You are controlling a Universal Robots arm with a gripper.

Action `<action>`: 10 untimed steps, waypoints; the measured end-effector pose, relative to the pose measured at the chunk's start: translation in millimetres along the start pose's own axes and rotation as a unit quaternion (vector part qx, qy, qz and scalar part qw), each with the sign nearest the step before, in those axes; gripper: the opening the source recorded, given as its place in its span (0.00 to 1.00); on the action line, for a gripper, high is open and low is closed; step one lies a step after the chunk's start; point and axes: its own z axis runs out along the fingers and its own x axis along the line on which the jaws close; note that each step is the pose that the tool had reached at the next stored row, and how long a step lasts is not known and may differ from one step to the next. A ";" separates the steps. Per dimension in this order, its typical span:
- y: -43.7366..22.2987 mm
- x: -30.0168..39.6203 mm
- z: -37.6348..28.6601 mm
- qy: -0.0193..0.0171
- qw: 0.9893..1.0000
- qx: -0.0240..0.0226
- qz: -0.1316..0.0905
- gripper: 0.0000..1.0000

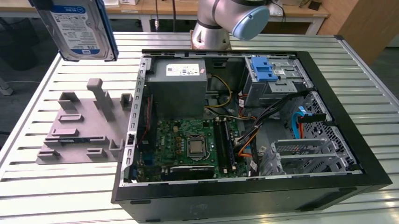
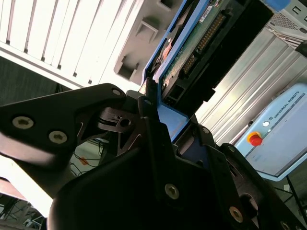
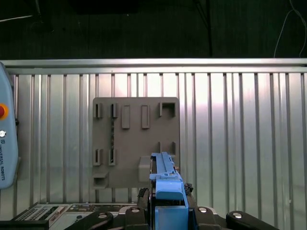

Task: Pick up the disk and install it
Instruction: 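Pick up the disk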

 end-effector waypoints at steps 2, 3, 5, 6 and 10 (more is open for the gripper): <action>-0.4 0.2 0.1 0.000 1.000 0.000 0.000 0.36; -0.6 0.3 0.2 0.000 1.000 0.000 0.000 0.36; -1.1 0.5 0.3 0.000 1.000 0.000 0.000 0.36; -1.4 0.6 0.4 0.000 1.000 0.000 0.000 0.36; -2.8 1.0 0.6 0.000 1.000 0.000 0.000 0.36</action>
